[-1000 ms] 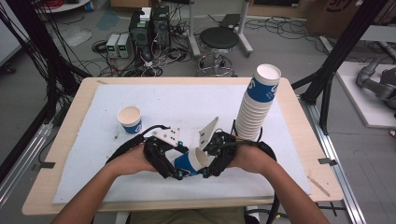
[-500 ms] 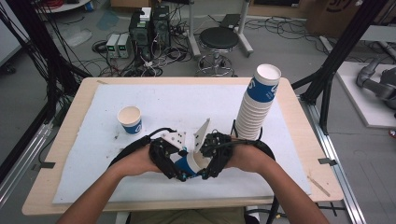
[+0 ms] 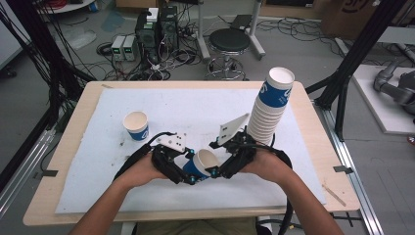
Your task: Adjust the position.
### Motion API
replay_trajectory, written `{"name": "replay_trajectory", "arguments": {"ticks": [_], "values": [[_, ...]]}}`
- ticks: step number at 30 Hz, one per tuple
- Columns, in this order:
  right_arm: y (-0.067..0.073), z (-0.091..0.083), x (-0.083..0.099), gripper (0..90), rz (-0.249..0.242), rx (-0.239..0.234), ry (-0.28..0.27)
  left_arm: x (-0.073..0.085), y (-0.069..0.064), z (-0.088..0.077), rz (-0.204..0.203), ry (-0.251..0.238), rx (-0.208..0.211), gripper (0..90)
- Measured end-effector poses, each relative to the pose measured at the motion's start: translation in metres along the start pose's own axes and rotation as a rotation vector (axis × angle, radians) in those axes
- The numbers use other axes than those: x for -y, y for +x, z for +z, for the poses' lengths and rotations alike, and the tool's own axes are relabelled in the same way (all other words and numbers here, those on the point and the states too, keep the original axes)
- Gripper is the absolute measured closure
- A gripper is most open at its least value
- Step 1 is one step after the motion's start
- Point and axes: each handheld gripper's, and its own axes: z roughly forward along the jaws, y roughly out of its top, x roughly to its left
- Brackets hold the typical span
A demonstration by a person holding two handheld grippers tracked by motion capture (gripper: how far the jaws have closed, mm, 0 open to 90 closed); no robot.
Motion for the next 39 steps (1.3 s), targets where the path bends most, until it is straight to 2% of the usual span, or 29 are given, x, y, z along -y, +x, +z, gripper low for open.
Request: {"name": "replay_trajectory", "arguments": {"ticks": [4,8,12,18,22,23,27,32,36,39], "values": [[-0.003,-0.016,0.013,19.6,0.055,0.044,-0.193,0.008,0.002,-0.003,-0.005,-0.100,-0.057,28.0],[-0.004,-0.026,0.030,19.7,0.113,0.108,-0.281,0.018,0.006,-0.010,-0.013,-0.217,-0.123,27.8],[-0.003,-0.027,0.045,19.6,0.132,0.125,-0.337,0.026,0.006,-0.016,-0.023,-0.319,-0.175,27.3],[-0.001,-0.024,0.067,19.6,0.182,0.148,-0.381,0.034,0.005,-0.019,-0.037,-0.411,-0.211,26.7],[-0.001,-0.021,0.078,19.7,0.174,0.167,-0.406,0.036,0.004,-0.021,-0.005,-0.437,-0.230,27.2],[-0.001,-0.021,0.080,19.7,0.174,0.173,-0.409,0.037,0.004,-0.022,0.004,-0.462,-0.229,27.2],[0.001,-0.019,0.093,19.7,0.185,0.191,-0.414,0.043,0.006,-0.025,-0.009,-0.532,-0.232,27.2],[0.001,-0.014,0.107,19.7,0.210,0.200,-0.402,0.051,0.007,-0.026,-0.007,-0.552,-0.243,27.0],[-0.001,-0.014,0.109,19.7,0.204,0.226,-0.390,0.055,0.008,-0.027,-0.005,-0.561,-0.252,26.7],[-0.003,-0.014,0.111,19.7,0.213,0.224,-0.391,0.058,0.008,-0.029,0.001,-0.570,-0.261,26.4]]}}
